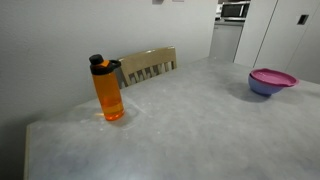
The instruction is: Remove the pink object from the light blue bowl and put it on the table
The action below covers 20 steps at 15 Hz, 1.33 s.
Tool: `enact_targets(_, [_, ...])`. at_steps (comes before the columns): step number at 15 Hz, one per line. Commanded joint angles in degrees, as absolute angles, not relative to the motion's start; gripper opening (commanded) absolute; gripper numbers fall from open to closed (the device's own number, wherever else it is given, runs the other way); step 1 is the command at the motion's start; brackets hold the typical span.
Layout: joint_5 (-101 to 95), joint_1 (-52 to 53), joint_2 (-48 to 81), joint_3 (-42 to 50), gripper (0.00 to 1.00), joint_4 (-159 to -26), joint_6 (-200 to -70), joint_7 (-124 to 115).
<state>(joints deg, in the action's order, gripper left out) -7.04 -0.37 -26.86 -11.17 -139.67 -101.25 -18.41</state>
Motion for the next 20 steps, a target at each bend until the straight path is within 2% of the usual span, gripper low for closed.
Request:
enact_targets(1, [-7.39, 0.64, -26.75, -10.29, 1.0, -139.58, -101.12, -18.76])
enact_targets(14, [-9.33, 0.1, -25.62, -10.6, 1.0, -139.61, -101.44, -19.42])
enact_targets(20, [-15.15, -1.53, -25.57, -6.28, 1.0, -144.0, -107.12, -16.57])
